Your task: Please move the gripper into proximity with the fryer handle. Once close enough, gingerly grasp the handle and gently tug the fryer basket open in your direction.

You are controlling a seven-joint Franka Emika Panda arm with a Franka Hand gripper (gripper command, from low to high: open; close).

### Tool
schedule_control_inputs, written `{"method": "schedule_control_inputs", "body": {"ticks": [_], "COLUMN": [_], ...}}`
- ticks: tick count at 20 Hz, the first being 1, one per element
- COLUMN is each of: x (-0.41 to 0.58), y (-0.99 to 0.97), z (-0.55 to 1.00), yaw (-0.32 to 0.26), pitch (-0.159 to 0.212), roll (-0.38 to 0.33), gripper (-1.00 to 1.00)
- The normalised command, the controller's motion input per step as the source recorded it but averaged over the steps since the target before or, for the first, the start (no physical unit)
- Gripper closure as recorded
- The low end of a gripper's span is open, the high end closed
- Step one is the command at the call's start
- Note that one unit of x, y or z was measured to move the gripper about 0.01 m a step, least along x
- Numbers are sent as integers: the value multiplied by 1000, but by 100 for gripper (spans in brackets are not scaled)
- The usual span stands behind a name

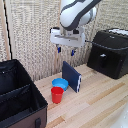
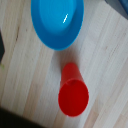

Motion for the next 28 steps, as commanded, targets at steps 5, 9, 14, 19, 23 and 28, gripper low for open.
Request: {"method": "schedule_control_inputs", "body": {"ticks": [5, 9, 14, 19, 23, 28], "x": [-141, -49, -26, -90, -149, -143], "y": [-69, -170, -427, -485, -473, -563], "z": [-85, -2, -19, -52, -108, -309], "yaw": [-64, -9, 0, 10, 30, 65], "pitch": [-48, -168, -165, -154, -141, -139], "roll": [-375, -375, -375, -375, -375, -286], "gripper": [-100, -100, -100, -100, -100, -100]}}
